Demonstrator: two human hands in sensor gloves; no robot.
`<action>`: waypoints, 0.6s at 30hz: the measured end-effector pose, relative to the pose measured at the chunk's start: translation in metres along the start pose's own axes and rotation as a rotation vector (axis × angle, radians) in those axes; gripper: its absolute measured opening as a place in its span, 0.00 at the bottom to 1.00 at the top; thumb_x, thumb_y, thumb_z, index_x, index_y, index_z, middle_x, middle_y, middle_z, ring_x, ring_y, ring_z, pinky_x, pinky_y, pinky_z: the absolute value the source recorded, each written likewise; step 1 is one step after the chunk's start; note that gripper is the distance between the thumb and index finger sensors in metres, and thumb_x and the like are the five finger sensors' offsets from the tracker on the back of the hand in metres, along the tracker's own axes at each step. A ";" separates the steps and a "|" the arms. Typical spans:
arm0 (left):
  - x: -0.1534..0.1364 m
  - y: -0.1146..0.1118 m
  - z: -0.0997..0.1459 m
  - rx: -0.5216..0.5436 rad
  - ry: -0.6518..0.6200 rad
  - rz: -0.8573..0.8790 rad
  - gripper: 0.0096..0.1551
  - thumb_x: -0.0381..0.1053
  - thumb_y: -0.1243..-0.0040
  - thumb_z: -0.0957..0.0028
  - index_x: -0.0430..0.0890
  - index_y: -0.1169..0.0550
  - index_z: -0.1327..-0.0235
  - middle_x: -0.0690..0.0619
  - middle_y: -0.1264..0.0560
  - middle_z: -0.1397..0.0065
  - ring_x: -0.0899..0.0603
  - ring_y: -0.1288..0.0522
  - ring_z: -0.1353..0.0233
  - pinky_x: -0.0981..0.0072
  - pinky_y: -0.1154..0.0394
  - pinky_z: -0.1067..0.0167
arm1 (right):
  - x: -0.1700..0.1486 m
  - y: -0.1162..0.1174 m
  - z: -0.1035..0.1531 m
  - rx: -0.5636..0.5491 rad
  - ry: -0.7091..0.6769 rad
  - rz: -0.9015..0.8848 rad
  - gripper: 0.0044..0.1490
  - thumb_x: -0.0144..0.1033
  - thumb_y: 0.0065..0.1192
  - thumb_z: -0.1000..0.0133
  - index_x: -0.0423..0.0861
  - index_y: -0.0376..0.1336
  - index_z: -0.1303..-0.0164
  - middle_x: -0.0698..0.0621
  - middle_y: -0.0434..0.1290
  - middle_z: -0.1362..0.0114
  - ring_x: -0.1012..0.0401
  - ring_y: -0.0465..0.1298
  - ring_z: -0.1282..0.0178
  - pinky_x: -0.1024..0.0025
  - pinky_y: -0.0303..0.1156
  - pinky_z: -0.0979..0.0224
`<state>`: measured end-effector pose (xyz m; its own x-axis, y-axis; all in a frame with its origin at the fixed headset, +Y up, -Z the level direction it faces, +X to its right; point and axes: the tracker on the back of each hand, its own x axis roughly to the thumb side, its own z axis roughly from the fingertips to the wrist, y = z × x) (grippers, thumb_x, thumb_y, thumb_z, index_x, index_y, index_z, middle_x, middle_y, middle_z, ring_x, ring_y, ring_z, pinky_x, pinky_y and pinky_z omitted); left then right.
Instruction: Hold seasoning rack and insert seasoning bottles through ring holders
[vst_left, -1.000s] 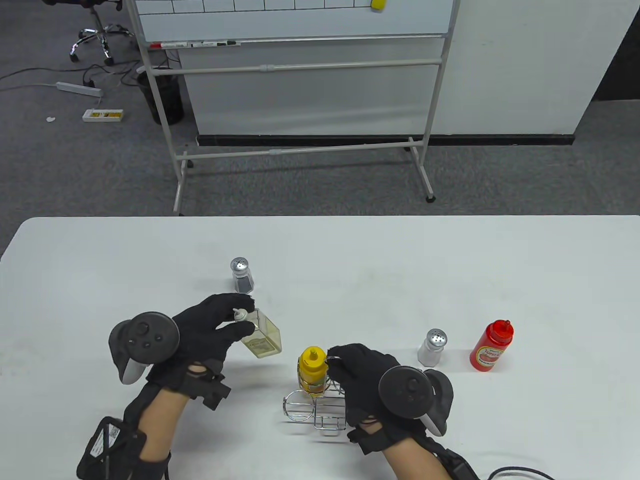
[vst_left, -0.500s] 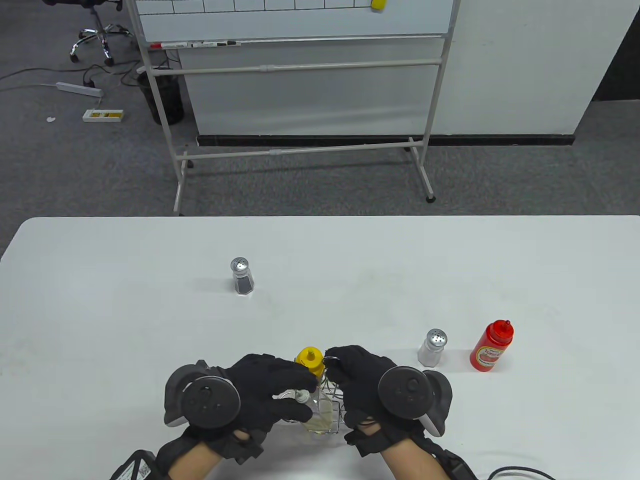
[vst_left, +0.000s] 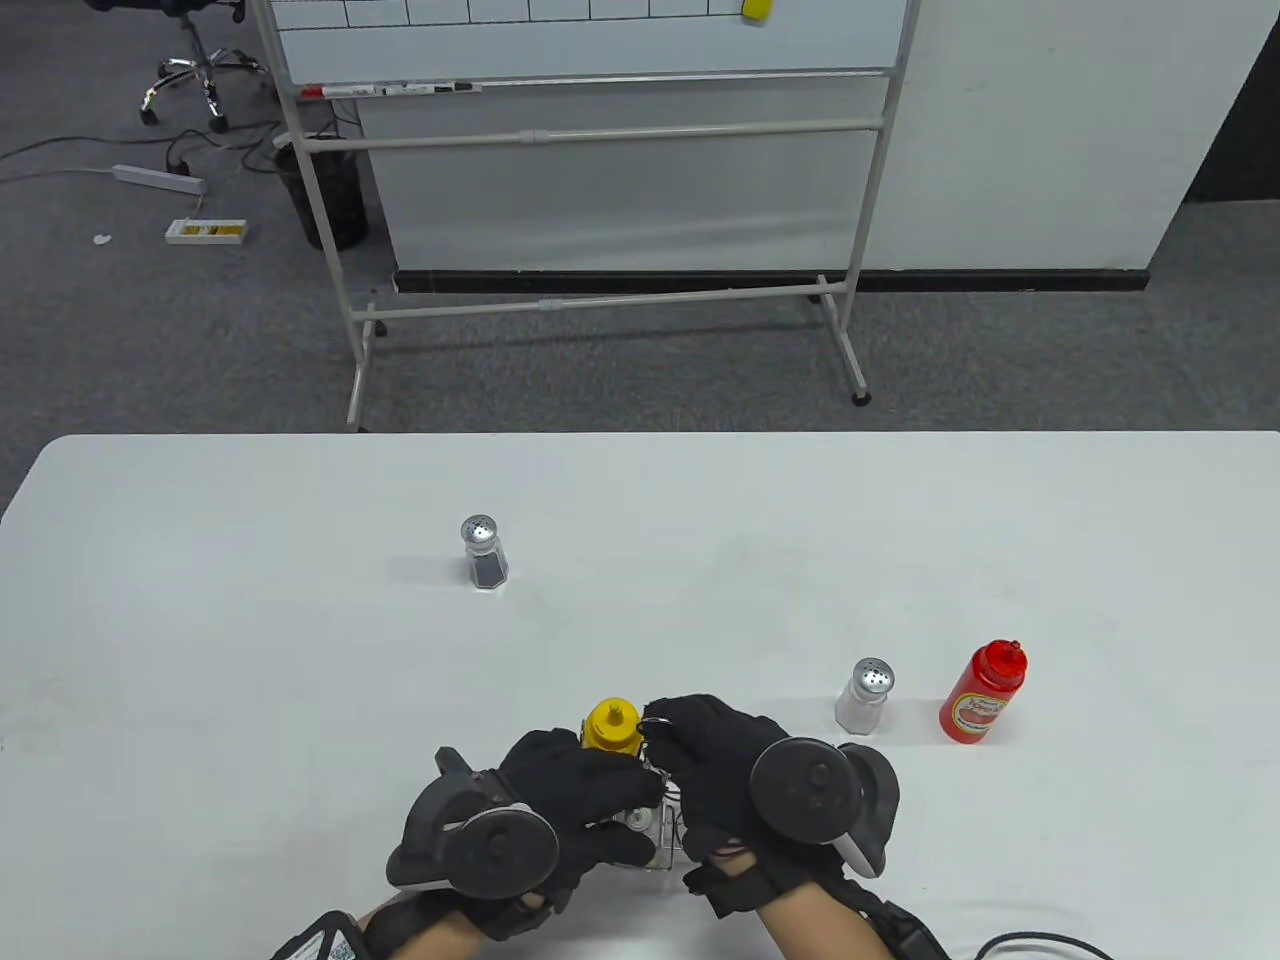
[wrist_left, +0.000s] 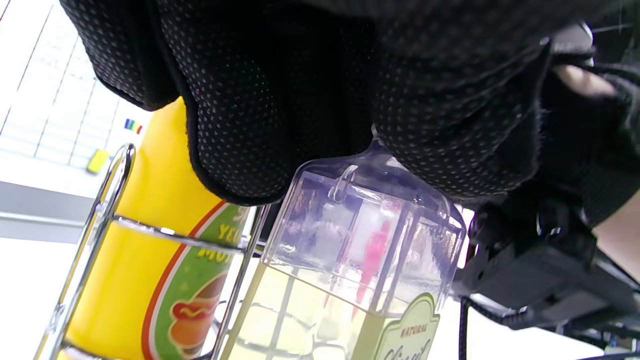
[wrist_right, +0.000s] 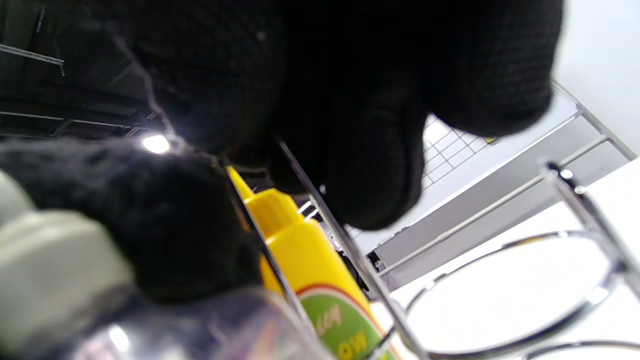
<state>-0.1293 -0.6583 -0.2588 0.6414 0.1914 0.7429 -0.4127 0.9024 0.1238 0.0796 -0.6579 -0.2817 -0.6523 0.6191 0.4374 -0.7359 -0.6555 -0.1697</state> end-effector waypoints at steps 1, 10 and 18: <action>0.000 -0.001 0.001 0.009 -0.002 -0.002 0.32 0.64 0.20 0.61 0.50 0.11 0.45 0.48 0.11 0.43 0.45 0.08 0.49 0.44 0.23 0.39 | 0.001 0.001 0.000 0.005 -0.001 0.002 0.27 0.39 0.73 0.57 0.45 0.79 0.49 0.46 0.86 0.47 0.51 0.92 0.57 0.52 0.81 0.52; -0.021 0.055 -0.002 0.294 0.028 -0.048 0.34 0.70 0.34 0.56 0.50 0.11 0.47 0.50 0.10 0.44 0.41 0.10 0.49 0.41 0.25 0.38 | -0.002 -0.003 0.000 -0.022 0.019 0.040 0.27 0.39 0.73 0.57 0.45 0.79 0.50 0.46 0.86 0.47 0.51 0.92 0.57 0.52 0.81 0.52; -0.188 0.054 -0.072 0.033 0.580 -0.095 0.37 0.66 0.34 0.49 0.52 0.23 0.28 0.47 0.24 0.23 0.32 0.23 0.27 0.34 0.36 0.30 | -0.003 -0.004 0.000 -0.024 0.020 0.051 0.27 0.39 0.73 0.57 0.45 0.79 0.50 0.46 0.86 0.47 0.51 0.92 0.58 0.52 0.81 0.52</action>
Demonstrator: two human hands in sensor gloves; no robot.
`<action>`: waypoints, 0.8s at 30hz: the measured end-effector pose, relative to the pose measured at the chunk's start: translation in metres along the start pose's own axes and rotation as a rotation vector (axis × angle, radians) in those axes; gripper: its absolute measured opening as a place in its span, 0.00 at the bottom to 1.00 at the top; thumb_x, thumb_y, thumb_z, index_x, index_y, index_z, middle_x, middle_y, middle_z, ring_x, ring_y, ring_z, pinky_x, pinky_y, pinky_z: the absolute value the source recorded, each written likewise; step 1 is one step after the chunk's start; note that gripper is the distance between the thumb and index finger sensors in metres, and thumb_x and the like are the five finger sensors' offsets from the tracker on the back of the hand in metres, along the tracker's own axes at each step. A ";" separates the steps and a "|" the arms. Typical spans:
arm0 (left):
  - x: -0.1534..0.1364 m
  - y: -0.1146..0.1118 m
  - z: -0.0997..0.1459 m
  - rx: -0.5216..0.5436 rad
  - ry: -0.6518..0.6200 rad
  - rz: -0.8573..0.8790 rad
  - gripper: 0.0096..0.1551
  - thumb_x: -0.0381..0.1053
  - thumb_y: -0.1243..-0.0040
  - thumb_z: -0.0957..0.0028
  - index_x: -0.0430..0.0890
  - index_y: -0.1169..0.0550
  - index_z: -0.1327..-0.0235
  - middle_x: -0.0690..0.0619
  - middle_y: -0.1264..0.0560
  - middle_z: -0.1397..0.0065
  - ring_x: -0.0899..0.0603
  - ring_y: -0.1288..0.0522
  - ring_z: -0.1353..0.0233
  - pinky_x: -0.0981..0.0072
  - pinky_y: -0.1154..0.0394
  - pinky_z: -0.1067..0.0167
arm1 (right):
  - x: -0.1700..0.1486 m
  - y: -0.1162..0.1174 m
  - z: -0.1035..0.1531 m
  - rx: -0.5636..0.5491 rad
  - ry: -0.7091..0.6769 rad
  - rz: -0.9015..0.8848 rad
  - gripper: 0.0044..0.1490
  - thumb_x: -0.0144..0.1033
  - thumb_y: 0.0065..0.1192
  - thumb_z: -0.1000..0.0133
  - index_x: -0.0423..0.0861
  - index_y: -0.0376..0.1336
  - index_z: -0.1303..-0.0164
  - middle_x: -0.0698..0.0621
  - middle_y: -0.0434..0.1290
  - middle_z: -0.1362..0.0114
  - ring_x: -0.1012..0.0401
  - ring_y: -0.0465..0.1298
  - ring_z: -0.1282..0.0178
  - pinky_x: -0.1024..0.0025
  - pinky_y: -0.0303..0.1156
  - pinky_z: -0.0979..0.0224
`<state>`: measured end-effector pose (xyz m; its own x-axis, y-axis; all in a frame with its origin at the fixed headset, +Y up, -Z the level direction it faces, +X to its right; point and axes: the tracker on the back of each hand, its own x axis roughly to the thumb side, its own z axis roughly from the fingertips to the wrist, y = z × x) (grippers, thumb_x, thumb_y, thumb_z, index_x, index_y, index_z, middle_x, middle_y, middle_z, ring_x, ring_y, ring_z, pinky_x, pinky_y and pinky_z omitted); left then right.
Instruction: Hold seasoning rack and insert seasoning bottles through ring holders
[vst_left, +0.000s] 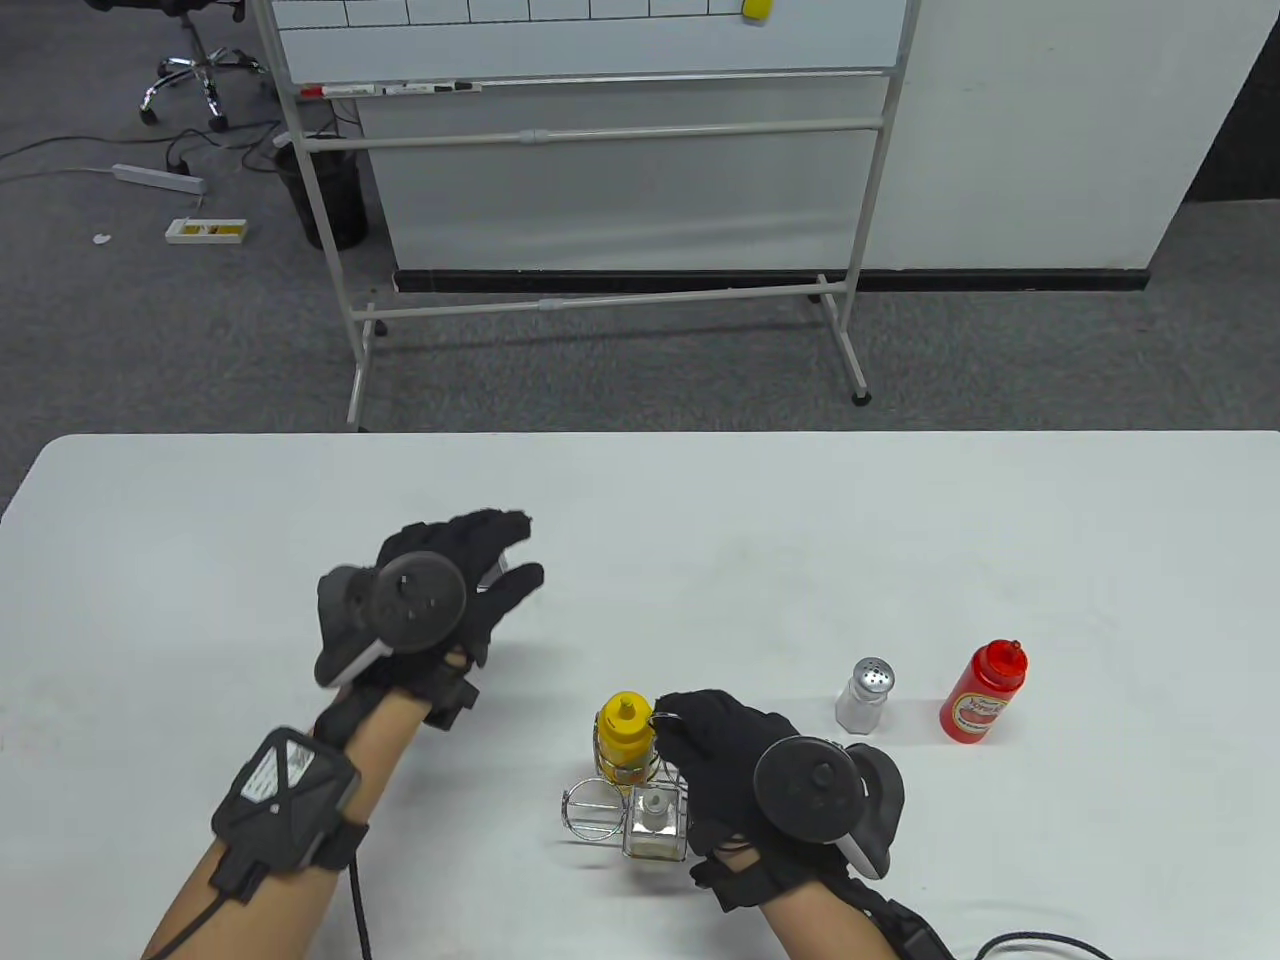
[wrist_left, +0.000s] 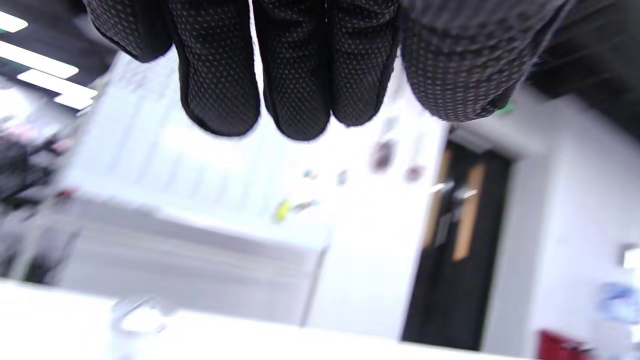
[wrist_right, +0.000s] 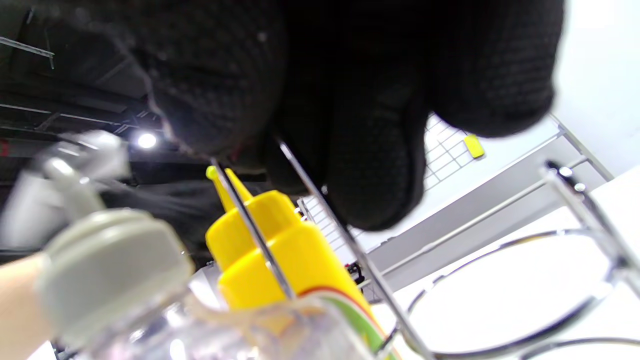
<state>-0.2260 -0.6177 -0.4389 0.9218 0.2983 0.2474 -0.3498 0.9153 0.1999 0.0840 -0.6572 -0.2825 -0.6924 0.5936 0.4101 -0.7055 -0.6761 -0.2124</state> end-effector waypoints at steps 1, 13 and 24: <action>-0.010 -0.009 -0.010 -0.039 0.047 0.018 0.37 0.65 0.33 0.49 0.52 0.24 0.27 0.46 0.26 0.21 0.31 0.26 0.25 0.33 0.37 0.29 | 0.000 0.000 0.000 0.001 0.000 0.000 0.27 0.39 0.73 0.57 0.45 0.79 0.50 0.46 0.86 0.47 0.51 0.92 0.57 0.52 0.81 0.52; -0.077 -0.099 -0.045 -0.116 0.319 0.105 0.56 0.65 0.27 0.55 0.46 0.39 0.17 0.45 0.35 0.15 0.29 0.33 0.19 0.31 0.41 0.27 | -0.002 0.002 -0.001 0.022 0.009 0.014 0.26 0.39 0.74 0.57 0.45 0.80 0.50 0.46 0.86 0.47 0.51 0.92 0.57 0.52 0.81 0.51; -0.073 -0.091 -0.034 -0.045 0.251 0.142 0.41 0.59 0.24 0.52 0.49 0.27 0.26 0.47 0.23 0.26 0.34 0.23 0.28 0.34 0.34 0.32 | -0.003 0.000 -0.002 0.013 0.018 0.014 0.26 0.39 0.74 0.57 0.45 0.80 0.50 0.45 0.86 0.47 0.50 0.92 0.57 0.52 0.81 0.51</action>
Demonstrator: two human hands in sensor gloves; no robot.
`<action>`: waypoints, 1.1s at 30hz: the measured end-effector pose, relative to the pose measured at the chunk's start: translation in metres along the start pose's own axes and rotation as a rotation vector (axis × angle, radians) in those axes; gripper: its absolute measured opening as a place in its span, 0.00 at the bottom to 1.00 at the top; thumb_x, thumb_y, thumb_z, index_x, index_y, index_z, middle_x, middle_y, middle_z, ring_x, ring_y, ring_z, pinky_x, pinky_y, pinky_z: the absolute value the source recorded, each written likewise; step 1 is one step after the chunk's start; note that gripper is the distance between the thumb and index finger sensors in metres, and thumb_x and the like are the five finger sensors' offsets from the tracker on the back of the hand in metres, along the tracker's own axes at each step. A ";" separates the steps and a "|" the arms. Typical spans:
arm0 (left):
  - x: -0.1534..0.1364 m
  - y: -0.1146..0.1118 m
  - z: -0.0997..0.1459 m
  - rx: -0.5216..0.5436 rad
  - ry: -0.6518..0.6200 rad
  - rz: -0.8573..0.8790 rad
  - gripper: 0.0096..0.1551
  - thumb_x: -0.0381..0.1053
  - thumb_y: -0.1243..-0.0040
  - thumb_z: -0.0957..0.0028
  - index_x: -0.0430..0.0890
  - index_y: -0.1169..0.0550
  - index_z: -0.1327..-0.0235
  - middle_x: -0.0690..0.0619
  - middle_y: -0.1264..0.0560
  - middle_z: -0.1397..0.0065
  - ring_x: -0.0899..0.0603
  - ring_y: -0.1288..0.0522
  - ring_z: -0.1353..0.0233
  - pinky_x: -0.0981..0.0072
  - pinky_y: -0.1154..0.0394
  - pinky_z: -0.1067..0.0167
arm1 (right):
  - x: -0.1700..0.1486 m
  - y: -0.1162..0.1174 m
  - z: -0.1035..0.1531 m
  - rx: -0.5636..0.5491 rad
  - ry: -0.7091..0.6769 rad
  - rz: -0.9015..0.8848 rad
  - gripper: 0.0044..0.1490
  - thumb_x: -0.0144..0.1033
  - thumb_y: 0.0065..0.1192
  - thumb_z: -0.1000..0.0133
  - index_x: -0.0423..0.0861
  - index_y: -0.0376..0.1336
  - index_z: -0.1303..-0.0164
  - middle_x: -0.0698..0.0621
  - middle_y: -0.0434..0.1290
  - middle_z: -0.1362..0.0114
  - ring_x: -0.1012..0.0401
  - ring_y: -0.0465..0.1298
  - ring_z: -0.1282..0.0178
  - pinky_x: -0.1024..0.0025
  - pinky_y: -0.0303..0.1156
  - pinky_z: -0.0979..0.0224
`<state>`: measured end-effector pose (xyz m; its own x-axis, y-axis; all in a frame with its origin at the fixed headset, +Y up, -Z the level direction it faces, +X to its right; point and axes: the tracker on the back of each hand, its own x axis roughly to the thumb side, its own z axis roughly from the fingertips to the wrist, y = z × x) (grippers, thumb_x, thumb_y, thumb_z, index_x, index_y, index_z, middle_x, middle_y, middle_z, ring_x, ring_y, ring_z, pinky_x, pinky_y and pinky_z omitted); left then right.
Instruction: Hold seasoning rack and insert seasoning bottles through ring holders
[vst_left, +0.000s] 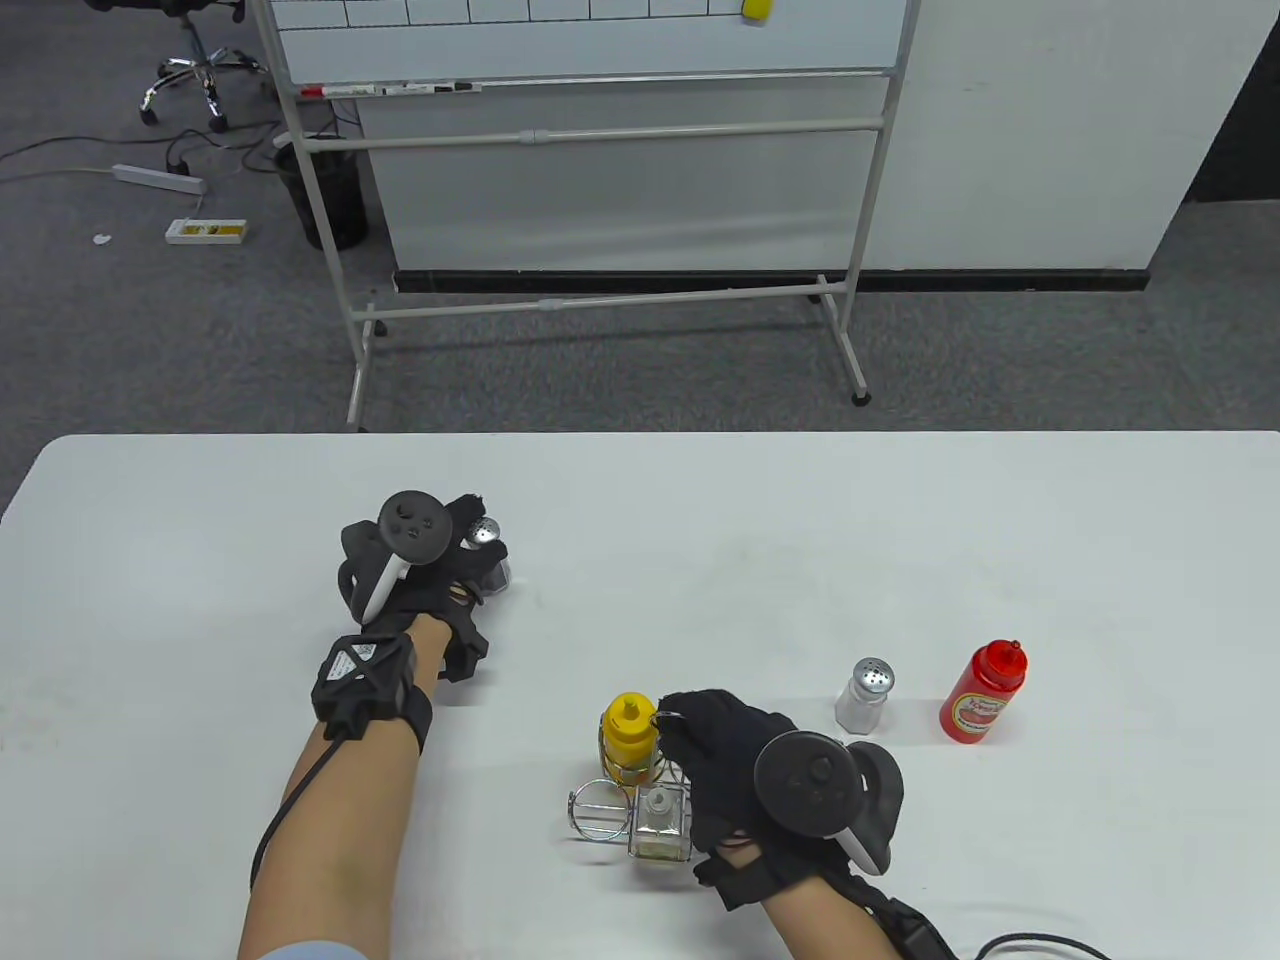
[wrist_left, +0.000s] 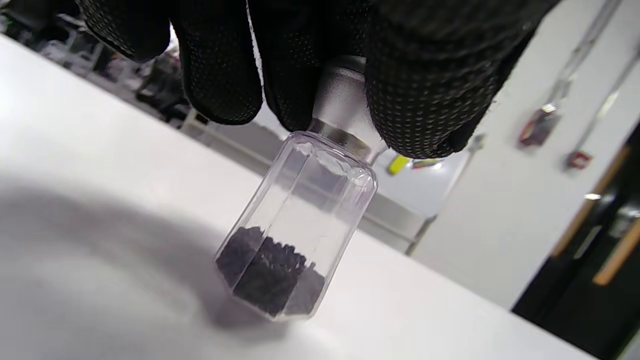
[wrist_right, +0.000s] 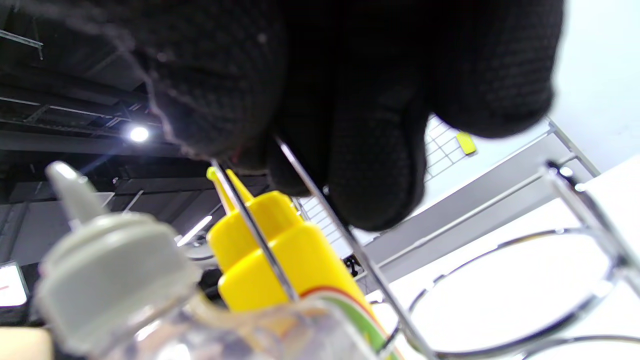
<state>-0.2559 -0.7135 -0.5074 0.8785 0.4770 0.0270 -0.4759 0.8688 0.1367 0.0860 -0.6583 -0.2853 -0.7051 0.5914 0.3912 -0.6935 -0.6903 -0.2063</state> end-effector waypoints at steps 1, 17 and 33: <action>0.006 0.009 0.008 0.011 -0.052 0.031 0.41 0.59 0.24 0.52 0.48 0.27 0.27 0.46 0.23 0.26 0.34 0.23 0.28 0.34 0.33 0.33 | 0.000 -0.001 0.000 -0.003 0.001 0.000 0.26 0.39 0.74 0.57 0.45 0.80 0.50 0.46 0.86 0.47 0.51 0.92 0.57 0.52 0.81 0.51; 0.080 0.060 0.202 -0.008 -0.648 0.245 0.40 0.61 0.22 0.52 0.45 0.22 0.30 0.43 0.18 0.31 0.41 0.10 0.44 0.44 0.20 0.44 | -0.005 -0.002 -0.001 -0.016 0.025 -0.001 0.26 0.39 0.74 0.57 0.45 0.80 0.50 0.45 0.86 0.47 0.51 0.92 0.57 0.52 0.81 0.52; 0.095 0.011 0.224 -0.106 -0.699 0.019 0.39 0.61 0.19 0.54 0.45 0.20 0.32 0.44 0.17 0.33 0.43 0.10 0.43 0.45 0.19 0.43 | 0.003 0.001 0.002 -0.012 0.000 -0.007 0.26 0.39 0.74 0.57 0.45 0.80 0.50 0.45 0.86 0.47 0.51 0.92 0.57 0.52 0.81 0.52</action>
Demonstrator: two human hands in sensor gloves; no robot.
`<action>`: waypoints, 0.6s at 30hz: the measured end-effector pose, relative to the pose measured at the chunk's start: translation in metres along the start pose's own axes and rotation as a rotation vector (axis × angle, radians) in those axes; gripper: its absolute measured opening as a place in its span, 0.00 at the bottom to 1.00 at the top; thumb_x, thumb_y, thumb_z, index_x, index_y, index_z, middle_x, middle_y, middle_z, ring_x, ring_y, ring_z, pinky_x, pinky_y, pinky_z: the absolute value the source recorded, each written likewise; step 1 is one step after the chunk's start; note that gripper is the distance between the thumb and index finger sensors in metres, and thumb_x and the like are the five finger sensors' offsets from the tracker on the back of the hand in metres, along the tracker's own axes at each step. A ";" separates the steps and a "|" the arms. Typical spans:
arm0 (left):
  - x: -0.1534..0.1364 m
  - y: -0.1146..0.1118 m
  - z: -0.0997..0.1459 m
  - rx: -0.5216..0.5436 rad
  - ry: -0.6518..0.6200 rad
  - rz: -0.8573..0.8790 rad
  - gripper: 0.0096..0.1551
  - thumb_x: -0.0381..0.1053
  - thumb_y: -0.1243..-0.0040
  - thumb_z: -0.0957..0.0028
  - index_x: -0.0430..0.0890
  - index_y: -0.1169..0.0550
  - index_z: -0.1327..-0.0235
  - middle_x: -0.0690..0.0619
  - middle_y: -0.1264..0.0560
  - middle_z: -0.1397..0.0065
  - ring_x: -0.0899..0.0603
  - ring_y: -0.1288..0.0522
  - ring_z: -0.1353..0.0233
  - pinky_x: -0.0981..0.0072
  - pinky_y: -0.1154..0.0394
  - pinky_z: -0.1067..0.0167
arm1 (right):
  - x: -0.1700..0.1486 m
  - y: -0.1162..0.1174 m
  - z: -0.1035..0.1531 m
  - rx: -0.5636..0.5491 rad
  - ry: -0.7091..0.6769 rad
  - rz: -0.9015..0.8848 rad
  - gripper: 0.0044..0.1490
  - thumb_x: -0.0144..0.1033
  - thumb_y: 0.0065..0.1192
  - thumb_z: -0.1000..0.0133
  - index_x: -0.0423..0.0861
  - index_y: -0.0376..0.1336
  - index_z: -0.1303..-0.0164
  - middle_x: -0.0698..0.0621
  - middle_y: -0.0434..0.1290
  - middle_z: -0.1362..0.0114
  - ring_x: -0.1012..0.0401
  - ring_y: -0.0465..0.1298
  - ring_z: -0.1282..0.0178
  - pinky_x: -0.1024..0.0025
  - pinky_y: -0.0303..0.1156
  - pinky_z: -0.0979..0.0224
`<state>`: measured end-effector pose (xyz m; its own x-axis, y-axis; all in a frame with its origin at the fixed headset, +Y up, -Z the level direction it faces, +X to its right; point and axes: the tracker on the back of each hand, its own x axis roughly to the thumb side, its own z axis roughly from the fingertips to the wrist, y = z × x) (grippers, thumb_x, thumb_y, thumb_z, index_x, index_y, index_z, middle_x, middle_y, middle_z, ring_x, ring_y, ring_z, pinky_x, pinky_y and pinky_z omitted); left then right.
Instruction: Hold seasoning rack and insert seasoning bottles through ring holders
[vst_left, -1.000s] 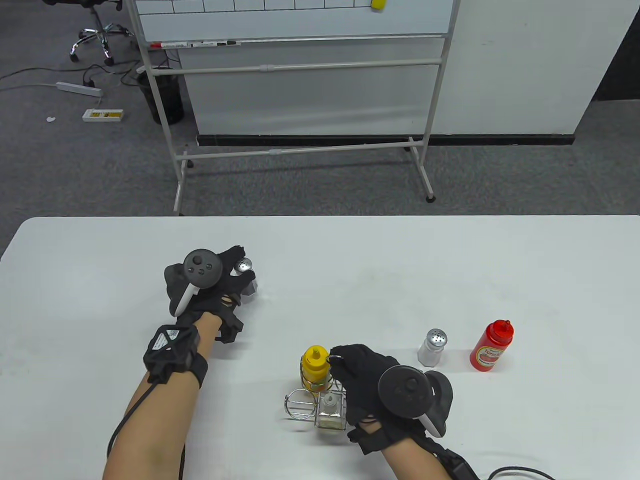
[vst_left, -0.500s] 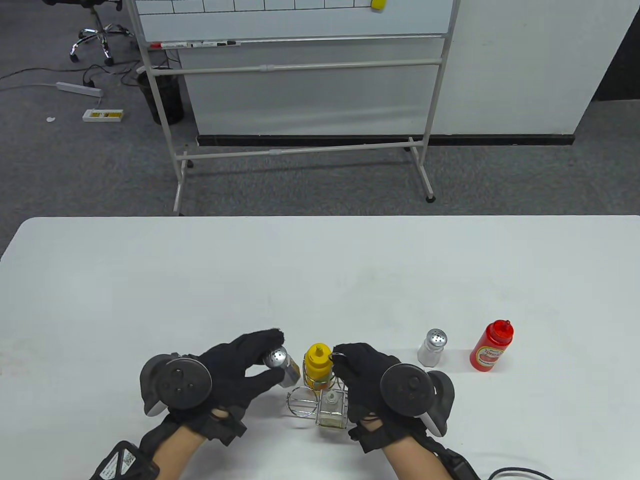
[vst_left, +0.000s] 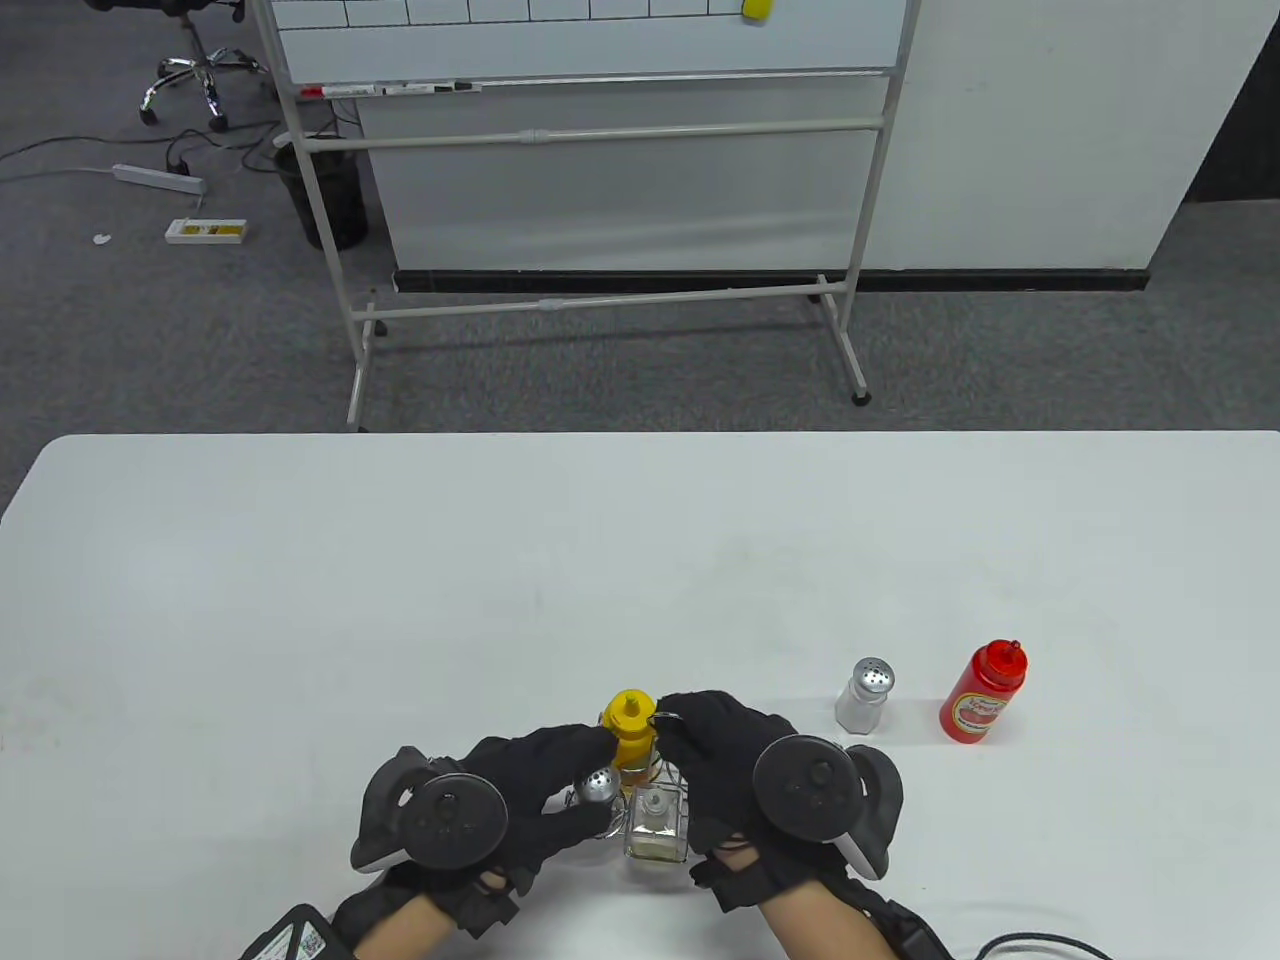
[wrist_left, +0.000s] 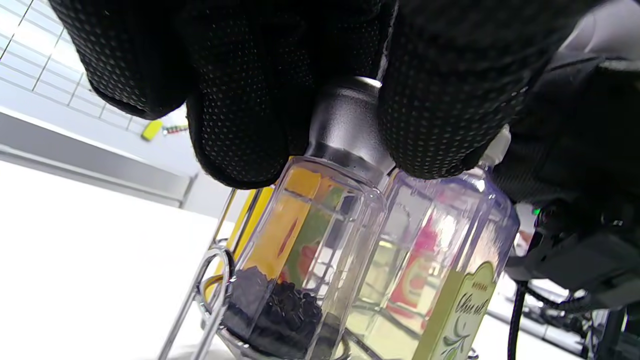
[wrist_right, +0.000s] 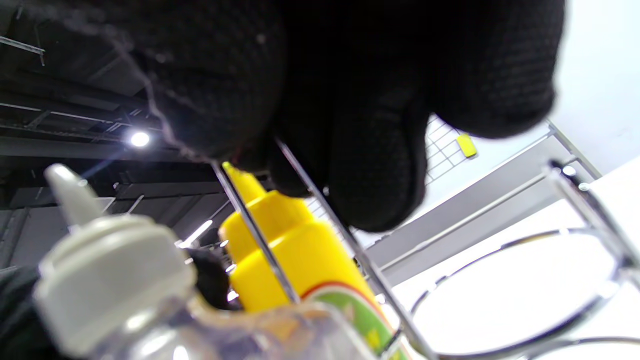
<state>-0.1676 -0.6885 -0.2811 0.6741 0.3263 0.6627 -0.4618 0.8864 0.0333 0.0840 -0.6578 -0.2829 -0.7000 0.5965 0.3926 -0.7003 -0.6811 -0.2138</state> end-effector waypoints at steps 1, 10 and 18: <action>0.000 -0.001 0.000 -0.007 -0.002 -0.014 0.39 0.61 0.19 0.54 0.45 0.20 0.32 0.44 0.16 0.33 0.44 0.10 0.42 0.45 0.19 0.43 | 0.000 0.000 0.000 0.001 -0.001 -0.001 0.26 0.39 0.74 0.57 0.45 0.80 0.50 0.46 0.86 0.47 0.51 0.92 0.58 0.52 0.81 0.52; 0.005 -0.008 0.001 -0.031 -0.024 -0.054 0.39 0.61 0.19 0.54 0.46 0.19 0.33 0.44 0.16 0.33 0.45 0.09 0.41 0.46 0.19 0.42 | 0.000 0.000 0.001 -0.006 -0.003 -0.002 0.26 0.39 0.75 0.58 0.45 0.80 0.50 0.45 0.86 0.48 0.51 0.93 0.58 0.52 0.81 0.52; 0.008 0.012 0.000 0.090 -0.026 -0.082 0.39 0.67 0.27 0.55 0.47 0.18 0.35 0.44 0.17 0.31 0.42 0.12 0.40 0.43 0.22 0.40 | 0.000 0.000 0.001 -0.002 -0.003 0.004 0.26 0.39 0.75 0.58 0.45 0.80 0.50 0.46 0.86 0.48 0.51 0.92 0.58 0.52 0.81 0.52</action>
<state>-0.1681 -0.6760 -0.2755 0.6971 0.2440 0.6741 -0.4560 0.8765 0.1543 0.0836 -0.6582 -0.2818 -0.7024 0.5926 0.3943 -0.6978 -0.6827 -0.2168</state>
